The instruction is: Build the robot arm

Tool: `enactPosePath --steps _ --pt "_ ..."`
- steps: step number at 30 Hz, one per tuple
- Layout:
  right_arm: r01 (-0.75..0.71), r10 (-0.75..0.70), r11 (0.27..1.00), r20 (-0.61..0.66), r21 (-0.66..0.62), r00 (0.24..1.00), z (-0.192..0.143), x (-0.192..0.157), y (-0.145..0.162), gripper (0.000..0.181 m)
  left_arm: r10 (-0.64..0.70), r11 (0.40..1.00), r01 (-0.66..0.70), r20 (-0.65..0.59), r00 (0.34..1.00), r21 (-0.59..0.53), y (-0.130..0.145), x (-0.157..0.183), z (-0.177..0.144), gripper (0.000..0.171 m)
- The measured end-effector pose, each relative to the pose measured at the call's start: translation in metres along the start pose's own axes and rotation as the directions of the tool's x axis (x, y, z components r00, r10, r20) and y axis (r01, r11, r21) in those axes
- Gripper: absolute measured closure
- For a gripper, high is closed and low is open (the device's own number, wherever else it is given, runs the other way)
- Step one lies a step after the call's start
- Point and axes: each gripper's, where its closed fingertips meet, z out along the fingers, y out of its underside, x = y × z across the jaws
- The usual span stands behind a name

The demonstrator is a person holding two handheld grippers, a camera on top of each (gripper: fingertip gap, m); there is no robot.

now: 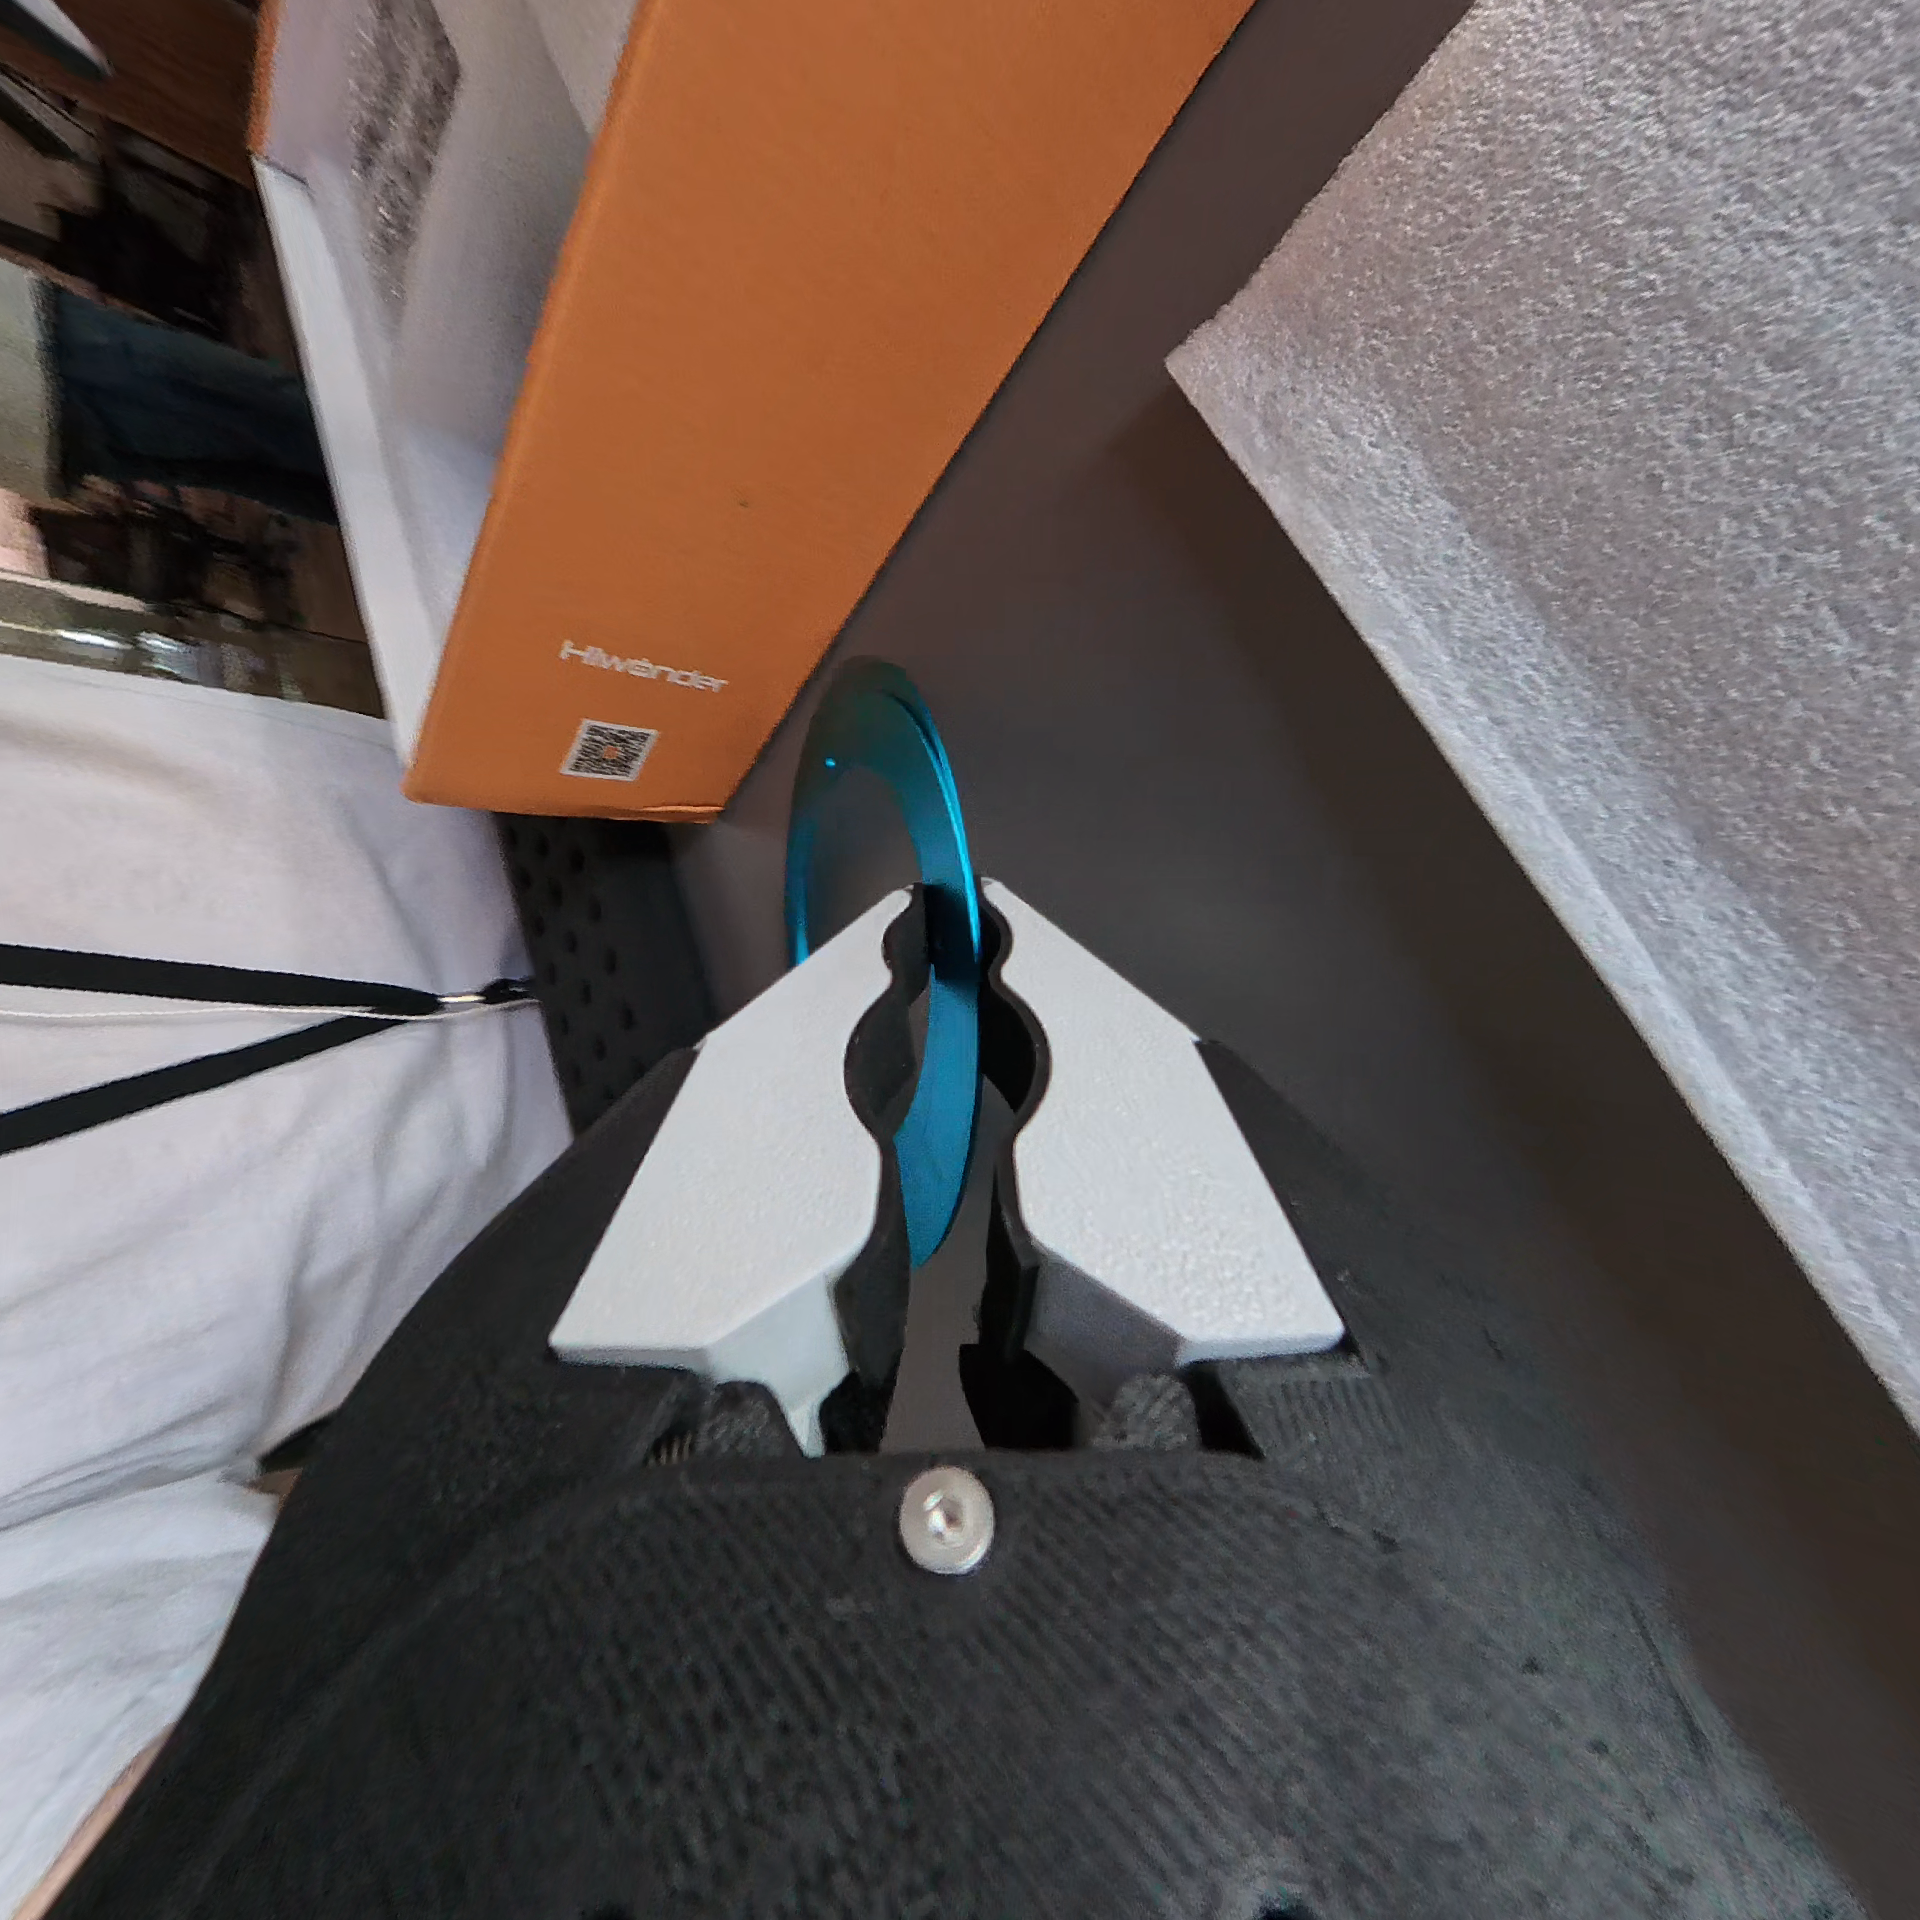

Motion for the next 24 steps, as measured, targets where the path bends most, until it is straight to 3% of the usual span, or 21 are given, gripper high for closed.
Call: enactPosePath --steps 3,7,11,16,19,24 --pt "-0.075 0.065 0.995 0.147 0.062 0.987 -0.004 -0.016 -0.008 0.181 -0.003 1.000 0.003 -0.002 1.000 0.001 0.001 -0.001 0.000 0.070" --pt "-0.126 0.105 0.988 0.199 0.095 0.974 -0.016 -0.017 -0.014 0.181 -0.009 1.000 0.009 -0.003 1.000 0.002 0.003 -0.003 -0.001 0.070" --pt "-0.243 0.165 0.944 0.316 0.225 0.934 -0.059 -0.008 -0.054 0.181 -0.014 1.000 0.014 -0.003 1.000 0.004 0.003 -0.005 -0.002 0.071" --pt "-0.399 0.315 0.836 0.267 0.377 0.911 -0.098 0.061 -0.097 0.181 -0.009 1.000 0.009 -0.008 1.000 0.009 0.002 -0.002 -0.002 0.071" --pt "-0.464 0.375 0.798 0.286 0.384 0.882 -0.093 0.084 -0.106 0.181 -0.006 1.000 0.006 -0.009 1.000 0.006 0.003 0.000 -0.002 0.072" --pt "-0.464 0.399 0.805 0.241 0.369 0.885 -0.078 0.102 -0.108 0.181 -0.014 1.000 0.014 -0.007 1.000 0.002 0.003 -0.002 -0.003 0.072"
